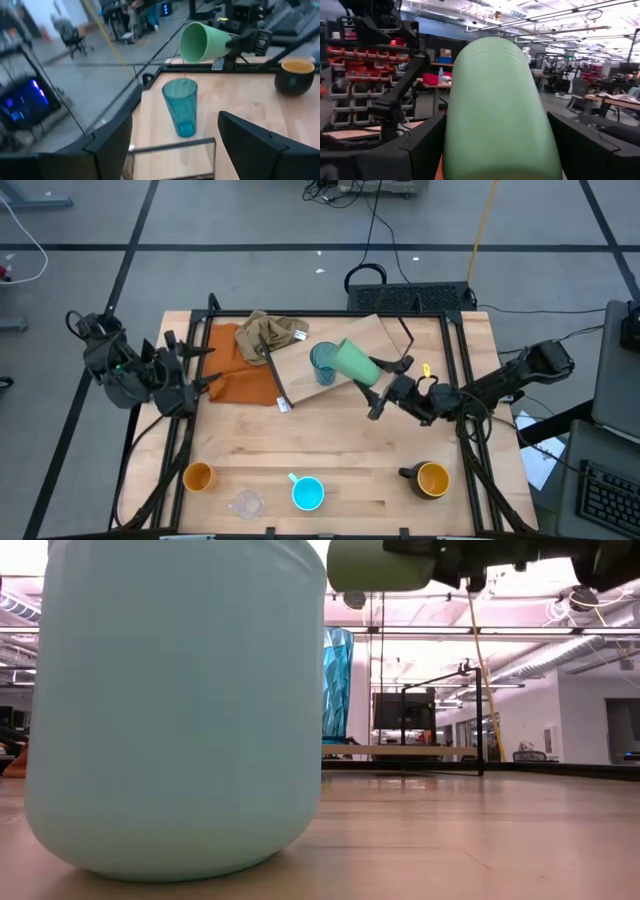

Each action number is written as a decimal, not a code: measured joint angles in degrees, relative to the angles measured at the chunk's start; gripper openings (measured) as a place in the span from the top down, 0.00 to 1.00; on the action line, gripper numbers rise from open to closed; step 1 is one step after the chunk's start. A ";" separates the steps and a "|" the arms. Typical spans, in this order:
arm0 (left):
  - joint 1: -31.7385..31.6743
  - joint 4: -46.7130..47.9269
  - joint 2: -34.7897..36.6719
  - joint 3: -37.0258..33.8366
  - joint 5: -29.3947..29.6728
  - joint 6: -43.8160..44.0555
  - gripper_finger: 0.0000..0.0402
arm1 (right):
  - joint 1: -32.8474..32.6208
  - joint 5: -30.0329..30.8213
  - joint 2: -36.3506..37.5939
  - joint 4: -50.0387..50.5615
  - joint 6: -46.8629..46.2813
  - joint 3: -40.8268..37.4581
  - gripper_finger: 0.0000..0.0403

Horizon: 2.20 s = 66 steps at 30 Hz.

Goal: Stack small to large cups/mugs on shelf
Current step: Put the green cup on the shelf

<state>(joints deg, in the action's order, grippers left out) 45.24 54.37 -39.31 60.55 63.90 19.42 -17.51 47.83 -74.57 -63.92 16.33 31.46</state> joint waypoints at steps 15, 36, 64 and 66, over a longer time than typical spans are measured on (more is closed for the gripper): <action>-0.64 -22.60 -4.59 -0.01 0.91 -23.41 0.26 | -1.36 0.03 0.00 2.79 4.45 2.89 0.25; -4.26 -29.78 -5.09 -0.01 -4.05 -21.82 0.26 | -1.51 -2.92 0.02 2.05 4.65 2.90 0.25; -35.62 -48.45 -25.67 -0.10 -57.78 -23.14 0.26 | -4.28 -10.59 -0.02 17.22 2.76 13.40 0.25; -36.42 -50.28 -26.70 -0.03 -59.84 -23.13 0.26 | -4.20 -10.60 -0.02 17.56 2.76 13.40 0.25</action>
<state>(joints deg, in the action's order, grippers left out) 8.81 4.08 -66.01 60.51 4.06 -3.71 -21.71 37.23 -74.59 -46.36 19.09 44.86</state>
